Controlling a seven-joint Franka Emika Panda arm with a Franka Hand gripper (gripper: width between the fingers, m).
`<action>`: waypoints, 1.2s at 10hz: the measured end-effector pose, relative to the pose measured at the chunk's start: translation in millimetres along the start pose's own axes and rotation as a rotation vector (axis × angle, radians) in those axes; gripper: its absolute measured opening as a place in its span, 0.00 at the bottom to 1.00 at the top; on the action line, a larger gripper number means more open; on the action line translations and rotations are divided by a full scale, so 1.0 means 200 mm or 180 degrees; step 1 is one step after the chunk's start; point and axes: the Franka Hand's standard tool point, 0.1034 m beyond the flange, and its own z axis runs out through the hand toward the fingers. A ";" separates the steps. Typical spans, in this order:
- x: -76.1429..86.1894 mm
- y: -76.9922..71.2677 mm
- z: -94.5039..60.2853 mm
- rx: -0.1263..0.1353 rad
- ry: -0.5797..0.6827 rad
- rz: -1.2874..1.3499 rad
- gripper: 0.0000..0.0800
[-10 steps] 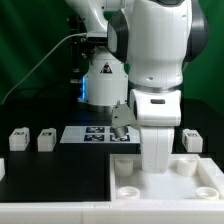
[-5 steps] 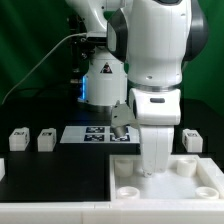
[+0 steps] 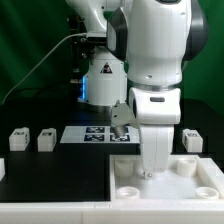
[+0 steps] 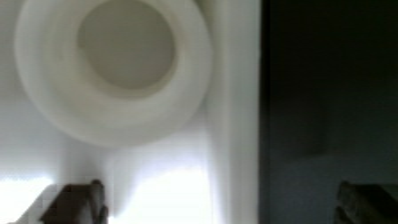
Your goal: Assemble one leg
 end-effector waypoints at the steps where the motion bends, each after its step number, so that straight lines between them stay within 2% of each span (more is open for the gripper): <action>1: 0.00 0.00 0.00 0.0000 0.0000 0.0000 0.81; 5: 0.00 0.00 0.00 -0.0001 0.0000 0.0011 0.81; 6: 0.02 0.00 -0.03 -0.0026 -0.0001 0.0235 0.81; 7: 0.05 -0.02 -0.10 -0.0074 0.0004 0.0380 0.81; 9: 0.16 -0.09 -0.20 -0.0156 0.0032 0.1213 0.81; 12: 0.37 -0.14 -0.26 -0.0190 0.0113 0.2539 0.81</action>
Offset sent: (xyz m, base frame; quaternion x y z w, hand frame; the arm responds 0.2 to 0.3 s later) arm 0.0000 0.0000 0.0000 0.0000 0.0000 0.0000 1.0000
